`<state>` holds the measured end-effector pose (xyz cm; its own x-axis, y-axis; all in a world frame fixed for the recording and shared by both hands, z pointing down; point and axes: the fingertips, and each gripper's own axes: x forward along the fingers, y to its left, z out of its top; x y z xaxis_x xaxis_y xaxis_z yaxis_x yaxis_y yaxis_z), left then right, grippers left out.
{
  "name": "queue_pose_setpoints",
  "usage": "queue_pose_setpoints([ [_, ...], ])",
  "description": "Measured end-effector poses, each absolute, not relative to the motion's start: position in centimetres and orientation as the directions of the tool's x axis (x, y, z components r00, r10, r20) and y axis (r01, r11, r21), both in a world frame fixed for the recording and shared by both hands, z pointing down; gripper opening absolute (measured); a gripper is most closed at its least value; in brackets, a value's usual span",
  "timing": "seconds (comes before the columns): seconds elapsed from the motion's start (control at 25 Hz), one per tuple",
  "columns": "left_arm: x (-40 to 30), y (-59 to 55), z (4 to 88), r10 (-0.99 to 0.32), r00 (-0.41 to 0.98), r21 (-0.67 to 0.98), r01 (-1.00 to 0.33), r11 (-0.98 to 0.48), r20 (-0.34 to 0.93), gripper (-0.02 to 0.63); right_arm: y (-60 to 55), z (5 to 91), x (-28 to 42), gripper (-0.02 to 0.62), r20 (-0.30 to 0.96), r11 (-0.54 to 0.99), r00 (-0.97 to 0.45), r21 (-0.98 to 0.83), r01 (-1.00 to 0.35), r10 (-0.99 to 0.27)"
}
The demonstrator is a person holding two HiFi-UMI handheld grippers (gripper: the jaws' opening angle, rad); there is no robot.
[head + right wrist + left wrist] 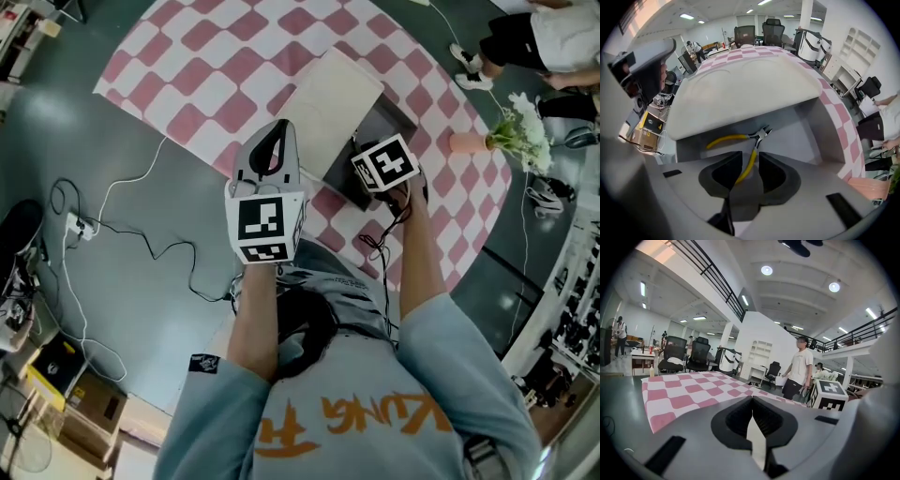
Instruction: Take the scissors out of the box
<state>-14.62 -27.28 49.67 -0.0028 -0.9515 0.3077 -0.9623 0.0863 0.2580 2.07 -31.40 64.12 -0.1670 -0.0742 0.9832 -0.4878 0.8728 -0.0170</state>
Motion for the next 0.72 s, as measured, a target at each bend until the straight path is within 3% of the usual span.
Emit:
queue_pose_setpoints([
  [0.72,-15.1,-26.8,48.8,-0.956,-0.007,0.246,-0.966,0.082,0.292,0.020,-31.8,65.3,2.3,0.032,0.996,0.844,-0.083,-0.009,-0.536,-0.042],
])
